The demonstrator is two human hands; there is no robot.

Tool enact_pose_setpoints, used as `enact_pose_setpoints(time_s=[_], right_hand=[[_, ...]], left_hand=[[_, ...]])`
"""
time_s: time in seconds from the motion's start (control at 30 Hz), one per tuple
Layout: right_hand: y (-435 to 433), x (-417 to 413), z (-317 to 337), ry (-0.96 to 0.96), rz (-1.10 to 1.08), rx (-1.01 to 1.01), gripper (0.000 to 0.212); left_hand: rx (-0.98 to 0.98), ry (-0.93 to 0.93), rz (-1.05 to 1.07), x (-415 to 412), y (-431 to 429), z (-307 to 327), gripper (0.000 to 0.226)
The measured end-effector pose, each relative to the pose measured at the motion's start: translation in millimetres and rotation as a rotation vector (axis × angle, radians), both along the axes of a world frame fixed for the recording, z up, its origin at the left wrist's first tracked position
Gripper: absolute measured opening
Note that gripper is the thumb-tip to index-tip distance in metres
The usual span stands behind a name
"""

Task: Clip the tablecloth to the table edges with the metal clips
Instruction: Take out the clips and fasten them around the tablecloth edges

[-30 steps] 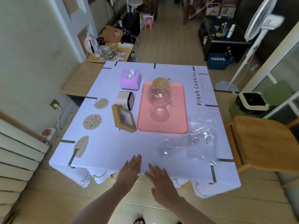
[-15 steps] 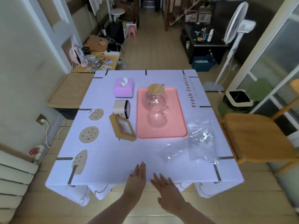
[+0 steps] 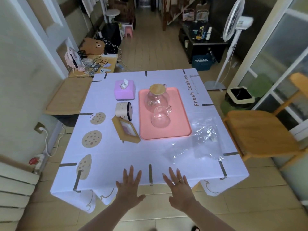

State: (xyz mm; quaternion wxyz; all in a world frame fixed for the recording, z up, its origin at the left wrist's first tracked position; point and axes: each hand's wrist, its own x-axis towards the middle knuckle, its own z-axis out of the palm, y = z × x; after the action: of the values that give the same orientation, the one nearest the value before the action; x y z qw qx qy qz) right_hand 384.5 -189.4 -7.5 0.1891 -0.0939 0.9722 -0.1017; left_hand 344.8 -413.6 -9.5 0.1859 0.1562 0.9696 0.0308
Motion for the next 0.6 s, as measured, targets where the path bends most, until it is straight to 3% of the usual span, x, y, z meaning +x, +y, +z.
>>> enact_pose_setpoints(time_s=[0.07,0.13,0.2,0.3,0.43,0.5,0.6], right_hand=[[1,-3,5,-0.033,-0.017,-0.003,0.081],[5,-8,12,-0.041,-0.045,-0.028,0.07],[12,-13,21,0.075,-0.08,-0.099,0.055],[34,-12,28,0.157,-0.202,-0.195,0.039],[70,-10,45,0.171,-0.383,-0.257,0.041],[92,-10,50,0.143,-0.428,-0.246,0.042],[126,-12,56,0.135,-0.458,-0.255,0.04]], left_hand=[[-0.022,-0.068,0.042,-3,3,7,0.094],[-0.027,0.033,0.046,-8,11,20,0.076],[-0.019,0.007,0.007,-9,15,16,0.061],[0.171,0.126,-0.076,-7,33,13,0.044],[0.34,0.238,-0.226,-8,84,27,0.032],[0.342,0.245,-0.245,-10,113,43,0.034],[0.363,0.222,-0.277,-21,154,47,0.066]])
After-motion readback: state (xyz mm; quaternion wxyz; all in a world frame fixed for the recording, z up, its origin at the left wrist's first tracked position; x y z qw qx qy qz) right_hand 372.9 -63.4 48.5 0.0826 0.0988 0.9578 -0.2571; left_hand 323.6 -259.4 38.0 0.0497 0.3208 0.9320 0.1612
